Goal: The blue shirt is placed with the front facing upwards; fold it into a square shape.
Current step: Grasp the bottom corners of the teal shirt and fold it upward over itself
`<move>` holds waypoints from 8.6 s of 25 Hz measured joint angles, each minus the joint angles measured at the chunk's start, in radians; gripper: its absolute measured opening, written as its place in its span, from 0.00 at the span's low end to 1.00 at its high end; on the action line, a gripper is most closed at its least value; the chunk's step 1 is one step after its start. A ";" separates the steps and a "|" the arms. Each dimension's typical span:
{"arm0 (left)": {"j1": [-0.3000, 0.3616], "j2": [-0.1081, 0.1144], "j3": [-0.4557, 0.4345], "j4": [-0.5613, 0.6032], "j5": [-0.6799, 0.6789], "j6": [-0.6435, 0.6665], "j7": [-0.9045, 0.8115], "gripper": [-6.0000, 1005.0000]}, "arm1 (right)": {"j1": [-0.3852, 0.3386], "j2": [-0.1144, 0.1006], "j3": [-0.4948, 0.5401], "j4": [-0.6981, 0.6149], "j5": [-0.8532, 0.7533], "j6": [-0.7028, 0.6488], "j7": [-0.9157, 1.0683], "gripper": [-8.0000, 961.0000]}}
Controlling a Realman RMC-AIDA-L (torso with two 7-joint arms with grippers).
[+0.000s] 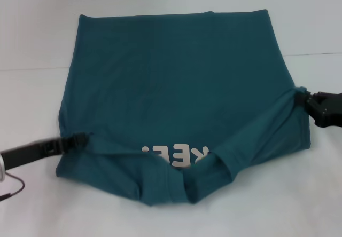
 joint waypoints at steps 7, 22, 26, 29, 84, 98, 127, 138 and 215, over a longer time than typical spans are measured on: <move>0.007 -0.028 -0.001 0.032 -0.155 -0.090 0.132 0.04 | 0.010 -0.001 -0.004 0.017 0.064 0.095 -0.005 0.04; 0.005 -0.058 -0.003 0.105 -0.460 -0.177 0.392 0.04 | 0.044 -0.002 -0.005 0.027 0.168 0.183 -0.011 0.04; -0.002 -0.059 -0.001 0.127 -0.527 -0.189 0.456 0.04 | 0.056 -0.002 -0.006 0.037 0.191 0.216 -0.014 0.04; -0.021 -0.059 0.004 0.151 -0.550 -0.218 0.482 0.04 | 0.067 -0.001 -0.006 0.052 0.197 0.240 -0.026 0.04; -0.256 -0.059 -0.001 0.291 -0.766 -0.524 0.786 0.04 | 0.130 0.005 -0.063 0.152 0.361 0.447 -0.220 0.04; -0.234 -0.060 -0.001 0.292 -0.768 -0.482 0.788 0.04 | 0.010 0.013 -0.056 0.252 0.478 0.197 -0.430 0.04; -0.239 -0.065 0.003 0.312 -0.812 -0.471 0.819 0.04 | 0.115 0.002 -0.095 0.328 0.555 0.461 -0.459 0.04; -0.284 -0.065 0.000 0.358 -0.880 -0.526 0.936 0.04 | 0.170 -0.001 -0.110 0.317 0.558 0.560 -0.458 0.04; -0.407 -0.061 -0.001 0.378 -0.959 -0.810 0.937 0.16 | 0.277 -0.027 -0.126 0.302 0.557 0.826 -0.443 0.28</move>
